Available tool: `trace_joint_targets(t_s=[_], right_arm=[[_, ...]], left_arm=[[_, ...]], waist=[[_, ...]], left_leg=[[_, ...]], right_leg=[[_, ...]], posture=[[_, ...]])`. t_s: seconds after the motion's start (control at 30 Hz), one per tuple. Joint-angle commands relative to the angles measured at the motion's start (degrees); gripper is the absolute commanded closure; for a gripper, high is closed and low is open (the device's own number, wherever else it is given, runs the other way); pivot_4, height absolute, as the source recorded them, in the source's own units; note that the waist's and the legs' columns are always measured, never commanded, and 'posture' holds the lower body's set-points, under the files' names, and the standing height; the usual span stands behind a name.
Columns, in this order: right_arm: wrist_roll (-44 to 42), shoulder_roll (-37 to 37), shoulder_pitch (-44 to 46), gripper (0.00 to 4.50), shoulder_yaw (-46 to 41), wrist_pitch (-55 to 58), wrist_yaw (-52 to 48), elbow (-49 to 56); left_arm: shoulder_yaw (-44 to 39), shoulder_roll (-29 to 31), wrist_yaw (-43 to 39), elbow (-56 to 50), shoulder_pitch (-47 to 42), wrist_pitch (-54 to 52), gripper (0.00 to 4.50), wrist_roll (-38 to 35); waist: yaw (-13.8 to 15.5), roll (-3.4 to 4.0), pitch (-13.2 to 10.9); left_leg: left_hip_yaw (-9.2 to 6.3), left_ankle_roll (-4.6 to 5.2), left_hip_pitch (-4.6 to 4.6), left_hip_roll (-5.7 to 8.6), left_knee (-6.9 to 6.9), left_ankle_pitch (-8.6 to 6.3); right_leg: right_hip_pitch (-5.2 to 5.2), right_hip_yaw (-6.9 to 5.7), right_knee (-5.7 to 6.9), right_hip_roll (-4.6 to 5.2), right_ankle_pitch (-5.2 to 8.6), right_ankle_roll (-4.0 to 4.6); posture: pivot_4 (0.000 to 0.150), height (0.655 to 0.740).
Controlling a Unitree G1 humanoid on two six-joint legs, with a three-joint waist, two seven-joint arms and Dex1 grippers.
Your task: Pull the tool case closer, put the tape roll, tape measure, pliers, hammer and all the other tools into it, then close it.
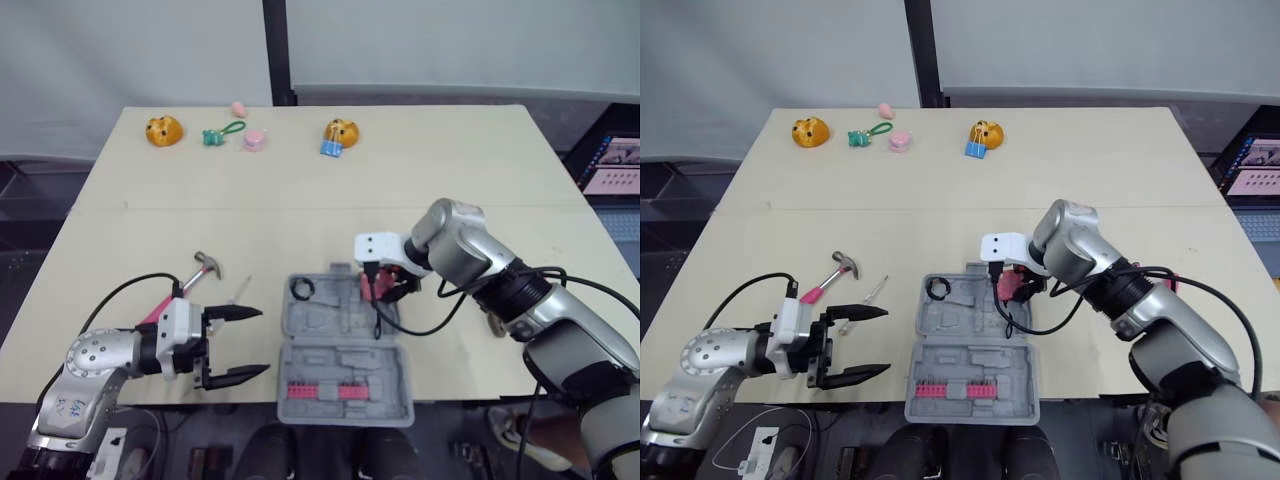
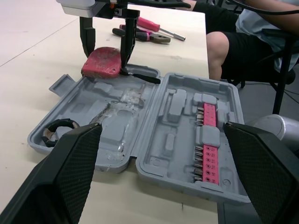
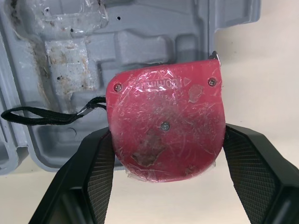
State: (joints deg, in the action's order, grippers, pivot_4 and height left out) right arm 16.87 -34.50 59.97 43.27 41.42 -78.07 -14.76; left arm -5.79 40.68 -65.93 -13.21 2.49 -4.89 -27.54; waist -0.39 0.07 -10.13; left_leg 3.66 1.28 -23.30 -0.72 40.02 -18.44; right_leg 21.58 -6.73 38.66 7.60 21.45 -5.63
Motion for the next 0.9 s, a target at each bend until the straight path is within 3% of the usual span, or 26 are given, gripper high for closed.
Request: trace_joint_targets(t_s=[0.03, 0.9], right_arm=[[0.86, -0.58, -0.25, 1.51, -0.28, 0.10, -1.31, 2.45], [1.95, 1.01, -1.02, 1.51, 0.75, 4.46, -0.99, 3.32]], left_arm=[[-1.29, 0.53, 0.27, -2.38, 0.29, 0.78, 0.00, -0.35], [-1.30, 0.45, 0.11, -3.11, 1.63, 1.13, 0.00, -0.05]], waist=[[0.02, 0.00, 0.00], [-0.02, 0.00, 0.00]], left_leg=[[0.00, 0.00, 0.00, 0.00, 0.00, 0.00], [0.00, -0.02, 0.00, 0.00, -0.01, -0.01]], right_leg=[[0.00, 0.00, 0.00, 0.00, 0.00, 0.00], [0.00, 0.00, -0.01, 0.00, 0.01, 0.01]], posture=[[0.150, 0.6677], [0.150, 0.6677]])
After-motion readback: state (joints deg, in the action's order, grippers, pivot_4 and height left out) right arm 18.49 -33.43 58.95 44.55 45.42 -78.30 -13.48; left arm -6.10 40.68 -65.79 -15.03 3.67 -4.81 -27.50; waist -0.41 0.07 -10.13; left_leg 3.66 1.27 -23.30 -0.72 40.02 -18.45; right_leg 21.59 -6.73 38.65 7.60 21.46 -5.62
